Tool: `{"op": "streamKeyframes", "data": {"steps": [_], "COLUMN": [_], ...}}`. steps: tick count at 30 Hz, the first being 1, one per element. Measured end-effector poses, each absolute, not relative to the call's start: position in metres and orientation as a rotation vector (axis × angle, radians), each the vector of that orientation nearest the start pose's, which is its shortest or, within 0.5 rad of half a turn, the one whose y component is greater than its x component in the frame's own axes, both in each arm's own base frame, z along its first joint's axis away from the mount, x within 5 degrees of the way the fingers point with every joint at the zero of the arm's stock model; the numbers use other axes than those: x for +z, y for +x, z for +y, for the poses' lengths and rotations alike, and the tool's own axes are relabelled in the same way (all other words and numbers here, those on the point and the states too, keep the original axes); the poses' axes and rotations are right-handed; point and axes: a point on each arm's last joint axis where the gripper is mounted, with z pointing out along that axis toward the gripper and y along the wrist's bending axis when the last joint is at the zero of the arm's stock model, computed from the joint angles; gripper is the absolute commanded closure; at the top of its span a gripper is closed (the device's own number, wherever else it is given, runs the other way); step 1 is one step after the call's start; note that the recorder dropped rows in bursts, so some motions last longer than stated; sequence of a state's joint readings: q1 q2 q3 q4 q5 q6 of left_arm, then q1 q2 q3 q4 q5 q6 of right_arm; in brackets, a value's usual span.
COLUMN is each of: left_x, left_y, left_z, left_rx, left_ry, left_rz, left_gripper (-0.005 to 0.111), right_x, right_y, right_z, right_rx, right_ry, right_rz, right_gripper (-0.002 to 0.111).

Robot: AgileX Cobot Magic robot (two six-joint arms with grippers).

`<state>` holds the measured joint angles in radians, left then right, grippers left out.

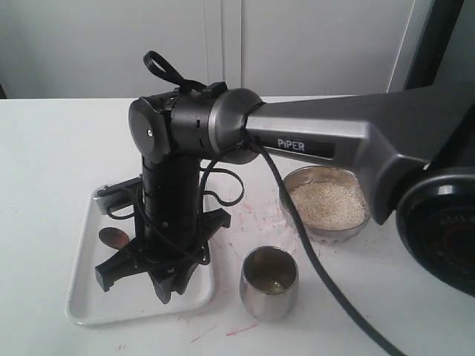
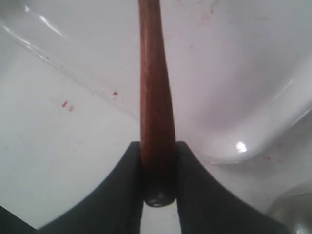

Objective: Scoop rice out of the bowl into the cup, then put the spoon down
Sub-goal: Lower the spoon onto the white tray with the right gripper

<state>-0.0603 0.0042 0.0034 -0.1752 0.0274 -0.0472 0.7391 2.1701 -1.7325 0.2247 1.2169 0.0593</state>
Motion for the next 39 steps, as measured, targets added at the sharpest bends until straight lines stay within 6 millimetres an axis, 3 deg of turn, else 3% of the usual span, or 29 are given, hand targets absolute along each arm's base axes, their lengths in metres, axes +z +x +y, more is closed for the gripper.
{"op": "streamKeyframes", "data": {"steps": [39], "left_x": [0.209], "left_y": [0.057], "left_z": [-0.004], "left_rx": [-0.23], "left_ry": [-0.119], "left_rz": [1.518], "left_gripper": [0.092], "right_x": [0.162], "right_y": [0.314], "right_z": [0.305], "right_rx": [0.207], "right_ry": [-1.007], "right_rz": [3.058], "right_gripper": [0.108]}}
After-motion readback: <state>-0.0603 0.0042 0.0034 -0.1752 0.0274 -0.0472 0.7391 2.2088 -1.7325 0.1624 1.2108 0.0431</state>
